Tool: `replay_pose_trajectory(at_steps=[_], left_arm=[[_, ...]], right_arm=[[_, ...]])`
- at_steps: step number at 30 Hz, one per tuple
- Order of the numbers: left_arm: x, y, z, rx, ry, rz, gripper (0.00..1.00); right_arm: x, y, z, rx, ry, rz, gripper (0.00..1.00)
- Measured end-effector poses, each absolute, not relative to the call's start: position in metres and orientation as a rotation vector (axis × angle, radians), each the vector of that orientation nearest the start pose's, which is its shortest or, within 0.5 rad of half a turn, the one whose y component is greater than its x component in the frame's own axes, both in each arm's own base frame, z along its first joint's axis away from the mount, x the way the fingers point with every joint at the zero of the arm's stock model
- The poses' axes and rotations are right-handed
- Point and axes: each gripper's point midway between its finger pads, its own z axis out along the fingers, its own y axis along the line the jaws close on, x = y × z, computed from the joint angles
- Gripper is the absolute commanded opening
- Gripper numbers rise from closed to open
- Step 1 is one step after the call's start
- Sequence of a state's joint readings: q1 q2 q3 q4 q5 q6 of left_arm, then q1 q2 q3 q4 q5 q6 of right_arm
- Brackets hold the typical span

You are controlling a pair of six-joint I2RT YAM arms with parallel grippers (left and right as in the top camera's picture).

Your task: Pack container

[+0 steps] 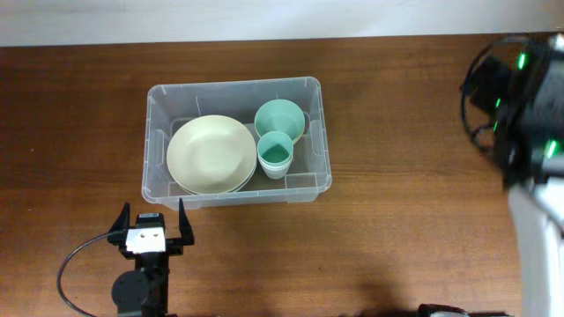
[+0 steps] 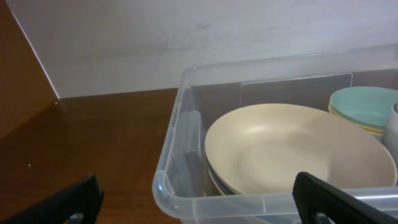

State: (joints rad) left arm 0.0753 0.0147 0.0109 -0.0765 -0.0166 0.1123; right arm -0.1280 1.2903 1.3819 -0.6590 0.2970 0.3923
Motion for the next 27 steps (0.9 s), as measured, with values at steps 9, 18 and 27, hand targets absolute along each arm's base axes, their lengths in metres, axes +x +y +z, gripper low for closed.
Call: replay_pose_trajectory(at_steps=[9,18,27], left_arm=[[0.245,0.022,0.157,0.016,1.651,0.159,1.0],[0.245,0.022,0.157,0.016,1.651,0.159,1.0],[0.245,0.022,0.157,0.016,1.651,0.159,1.0]], right_arm=[[0.305,-0.04,0.257,0.521,1.812,0.021,0.99],[0.255,-0.028,0.231,0.406,1.654,0.091,0.99],[0.248,0.003,0.235,0.047,1.522,0.062,0.99]])
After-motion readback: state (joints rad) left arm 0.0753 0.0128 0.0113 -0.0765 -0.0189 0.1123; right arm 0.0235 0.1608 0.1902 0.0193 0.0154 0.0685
